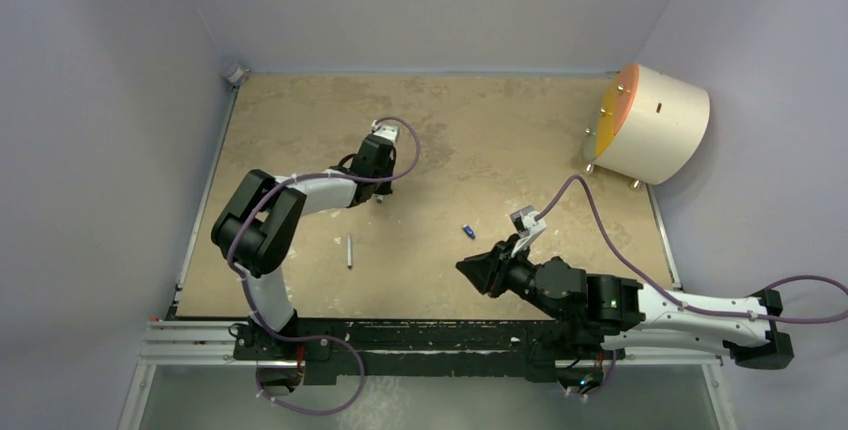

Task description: Insert the pens into the pen caps

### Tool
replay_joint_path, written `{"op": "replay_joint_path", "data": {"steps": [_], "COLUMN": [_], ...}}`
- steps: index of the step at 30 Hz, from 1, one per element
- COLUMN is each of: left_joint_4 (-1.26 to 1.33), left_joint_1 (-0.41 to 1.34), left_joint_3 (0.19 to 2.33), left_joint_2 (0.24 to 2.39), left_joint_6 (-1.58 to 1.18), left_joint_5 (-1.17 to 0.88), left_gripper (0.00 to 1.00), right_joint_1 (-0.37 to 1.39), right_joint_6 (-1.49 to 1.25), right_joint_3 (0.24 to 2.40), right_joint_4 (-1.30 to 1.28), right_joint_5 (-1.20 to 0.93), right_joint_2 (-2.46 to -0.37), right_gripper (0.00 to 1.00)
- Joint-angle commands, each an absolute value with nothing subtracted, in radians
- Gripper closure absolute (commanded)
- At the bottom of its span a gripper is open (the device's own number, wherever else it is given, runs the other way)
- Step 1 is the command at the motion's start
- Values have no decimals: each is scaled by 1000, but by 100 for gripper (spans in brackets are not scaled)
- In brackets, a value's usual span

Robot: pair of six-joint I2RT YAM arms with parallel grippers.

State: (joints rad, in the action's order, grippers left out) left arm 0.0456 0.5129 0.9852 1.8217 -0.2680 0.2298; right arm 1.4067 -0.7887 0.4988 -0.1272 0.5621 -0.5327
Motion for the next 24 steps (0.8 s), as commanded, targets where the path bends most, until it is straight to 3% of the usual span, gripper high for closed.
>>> {"op": "replay_joint_path", "data": {"steps": [1,7,21,23,24], "left_joint_4": [24,29,-11,-20,-32], "left_joint_1": [511,511,500,495,490], "left_joint_3": [1022,1012,1052,1036,1029], "left_joint_2": [1843,1814,1434,1369,1342], "left_joint_6": [-260,-272,-347,-376,-391], "left_joint_5": [221,225,240,266,288], "left_gripper": [76,74,71,66,64], "right_joint_1": [1406,1405,1405,1405,1404], "right_joint_6": [-810,-815,-749,-724,-714], "right_joint_3": [488,481,488,512,535], "right_joint_4": [-121,-124,-18,15,36], "right_joint_5": [578,580,595,607,615], "right_joint_2": [-514,-501,-650,-735,-792], "right_gripper": [73,73,72,69,62]}}
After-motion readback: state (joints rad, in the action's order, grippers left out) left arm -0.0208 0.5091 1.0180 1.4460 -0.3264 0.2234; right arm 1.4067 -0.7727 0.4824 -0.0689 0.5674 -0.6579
